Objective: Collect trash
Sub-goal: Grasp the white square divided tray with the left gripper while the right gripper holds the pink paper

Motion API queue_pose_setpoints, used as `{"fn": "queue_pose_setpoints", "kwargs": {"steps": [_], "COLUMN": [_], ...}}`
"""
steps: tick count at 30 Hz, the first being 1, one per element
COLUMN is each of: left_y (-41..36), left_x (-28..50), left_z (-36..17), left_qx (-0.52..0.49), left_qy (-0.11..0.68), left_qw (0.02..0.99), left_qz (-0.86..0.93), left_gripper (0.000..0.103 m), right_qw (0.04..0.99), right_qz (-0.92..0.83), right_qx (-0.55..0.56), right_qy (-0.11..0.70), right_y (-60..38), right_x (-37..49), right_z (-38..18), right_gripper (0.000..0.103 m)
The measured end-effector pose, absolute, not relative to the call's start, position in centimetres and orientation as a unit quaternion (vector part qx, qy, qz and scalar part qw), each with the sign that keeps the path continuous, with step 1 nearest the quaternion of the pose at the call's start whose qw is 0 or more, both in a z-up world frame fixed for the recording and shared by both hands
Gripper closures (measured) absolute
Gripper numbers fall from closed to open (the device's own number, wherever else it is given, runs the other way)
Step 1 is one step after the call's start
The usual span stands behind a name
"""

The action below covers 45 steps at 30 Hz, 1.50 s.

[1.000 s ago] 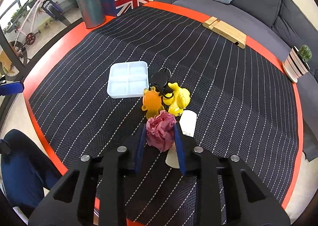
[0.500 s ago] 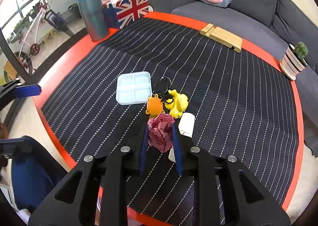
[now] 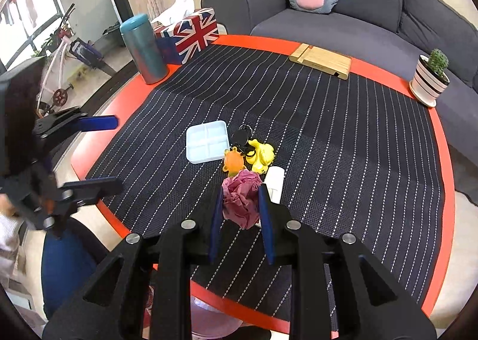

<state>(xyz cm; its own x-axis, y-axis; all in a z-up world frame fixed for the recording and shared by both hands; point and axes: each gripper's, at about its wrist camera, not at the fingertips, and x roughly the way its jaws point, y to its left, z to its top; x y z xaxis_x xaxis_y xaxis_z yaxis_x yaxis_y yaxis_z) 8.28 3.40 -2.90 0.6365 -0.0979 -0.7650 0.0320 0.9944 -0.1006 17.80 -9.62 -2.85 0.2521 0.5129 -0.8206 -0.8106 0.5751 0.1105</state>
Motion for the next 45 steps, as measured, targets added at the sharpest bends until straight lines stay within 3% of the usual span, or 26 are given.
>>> {"fn": "queue_pose_setpoints", "kwargs": {"steps": [24,30,35,40,45], "left_y": [4.3,4.4,4.3,4.5,4.9], "left_x": [15.8,16.1,16.4,16.2,15.5], "left_z": [-8.1,-8.6,-9.0,-9.0,-8.6], "left_qx": [0.045,0.043,0.042,0.031,0.013], "left_qy": [0.491,0.488,0.494,0.497,0.496], "left_qw": [0.862,0.864,0.861,0.861,0.863], "left_qz": [-0.115,-0.115,-0.111,-0.103,-0.092], "left_gripper": [0.008,0.016,0.035,0.045,0.045], "right_qw": [0.778,0.778,0.777,0.778,0.779], "right_qz": [0.414,0.412,0.412,0.412,0.413], "right_qx": [-0.158,-0.156,-0.154,-0.151,-0.148], "right_qy": [0.445,0.449,0.45,0.45,0.449], "right_y": [-12.2,-12.3,-12.2,-12.2,-12.3], "right_x": [18.4,18.6,18.7,18.7,18.6], "right_z": [-2.3,-2.8,-3.0,-3.2,-3.3], "right_gripper": [0.08,0.08,0.08,0.08,0.08]}}
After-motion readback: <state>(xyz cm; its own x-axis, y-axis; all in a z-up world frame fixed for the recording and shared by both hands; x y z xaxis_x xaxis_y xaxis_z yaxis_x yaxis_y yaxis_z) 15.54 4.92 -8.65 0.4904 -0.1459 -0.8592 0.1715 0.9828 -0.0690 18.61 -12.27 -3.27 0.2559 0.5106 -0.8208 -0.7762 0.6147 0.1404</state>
